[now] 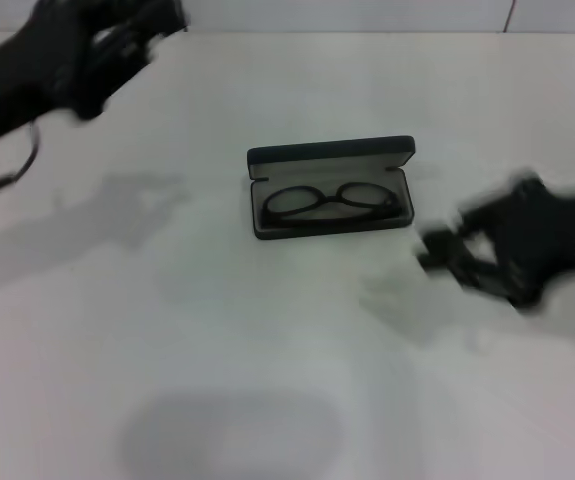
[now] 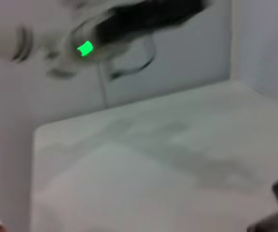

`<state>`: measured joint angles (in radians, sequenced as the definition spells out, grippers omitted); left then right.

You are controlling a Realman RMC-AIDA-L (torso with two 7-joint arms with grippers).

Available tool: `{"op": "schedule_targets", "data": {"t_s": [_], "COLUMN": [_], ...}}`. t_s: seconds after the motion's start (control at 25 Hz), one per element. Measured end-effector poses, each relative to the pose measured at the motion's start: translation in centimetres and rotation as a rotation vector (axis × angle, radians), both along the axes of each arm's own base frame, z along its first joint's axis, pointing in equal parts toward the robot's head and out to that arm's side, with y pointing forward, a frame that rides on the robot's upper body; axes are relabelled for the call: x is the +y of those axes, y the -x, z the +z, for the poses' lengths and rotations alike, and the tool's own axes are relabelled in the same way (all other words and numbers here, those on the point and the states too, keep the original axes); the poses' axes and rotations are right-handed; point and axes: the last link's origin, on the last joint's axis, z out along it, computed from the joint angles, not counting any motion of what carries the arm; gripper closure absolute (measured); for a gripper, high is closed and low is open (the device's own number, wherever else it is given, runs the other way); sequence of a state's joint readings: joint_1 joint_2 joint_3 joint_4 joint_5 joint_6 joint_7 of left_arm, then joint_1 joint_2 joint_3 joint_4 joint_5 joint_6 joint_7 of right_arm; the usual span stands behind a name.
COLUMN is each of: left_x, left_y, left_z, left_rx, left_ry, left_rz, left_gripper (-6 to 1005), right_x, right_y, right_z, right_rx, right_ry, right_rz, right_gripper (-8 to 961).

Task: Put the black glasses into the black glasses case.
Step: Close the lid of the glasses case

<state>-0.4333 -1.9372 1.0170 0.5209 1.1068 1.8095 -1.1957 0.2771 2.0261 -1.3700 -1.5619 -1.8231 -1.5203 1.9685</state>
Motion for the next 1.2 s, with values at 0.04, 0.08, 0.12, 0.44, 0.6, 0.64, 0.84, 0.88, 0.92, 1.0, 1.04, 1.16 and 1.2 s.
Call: {"op": "schedule_targets", "data": {"t_s": [0.04,0.08,0.12,0.44,0.6,0.64,0.84,0.88,0.92,1.0,1.04,1.16,1.2], "left_x": [1.0,2.3,3.8,10.1,11.0,11.0,11.0,11.0,11.0,10.9,10.9,10.8,10.8], "left_y": [-0.6,-1.6,-2.5,-6.6,-7.0,-7.0,-6.9,-6.8,-6.8,-6.5,-6.3,-5.9,-5.9], "left_z": [-0.1,-0.4,-1.0,-5.4,-7.7,-8.3,-9.8,-10.0,-10.1,-10.5,-10.7,-11.4,-11.6], "left_rx": [0.034,0.079,0.145,0.518,0.625,0.648,0.713,0.72,0.725,0.74,0.749,0.776,0.78], "left_ry": [0.016,0.038,0.071,0.18,0.198,0.206,0.214,0.212,0.212,0.214,0.217,0.232,0.236], "left_rz": [0.004,0.004,0.016,0.113,0.165,0.17,0.188,0.192,0.194,0.202,0.207,0.217,0.218], "left_gripper": [868,847,825,759,755,756,754,754,753,750,748,743,741], "right_x": [-0.4,-1.2,-1.9,-4.3,-4.6,-4.6,-4.4,-4.3,-4.2,-4.1,-4.0,-3.8,-3.8], "right_y": [-0.7,-1.8,-2.8,-8.5,-10.1,-10.4,-11.2,-11.3,-11.4,-11.4,-11.4,-11.4,-11.4], "right_z": [0.2,0.5,0.7,1.3,2.2,2.6,3.3,3.3,3.2,3.0,2.9,2.7,2.7], "right_rx": [0.004,0.006,0.008,0.075,0.167,0.198,0.29,0.302,0.308,0.318,0.322,0.327,0.326], "right_ry": [0.011,0.033,0.051,0.134,0.096,0.081,0.043,0.039,0.039,0.042,0.046,0.046,0.046], "right_rz": [-0.01,-0.026,-0.049,-0.208,-0.226,-0.224,-0.218,-0.218,-0.219,-0.22,-0.222,-0.221,-0.221], "right_gripper": [802,802,802,803,803,803,803,803,803,803,803,802,802]}}
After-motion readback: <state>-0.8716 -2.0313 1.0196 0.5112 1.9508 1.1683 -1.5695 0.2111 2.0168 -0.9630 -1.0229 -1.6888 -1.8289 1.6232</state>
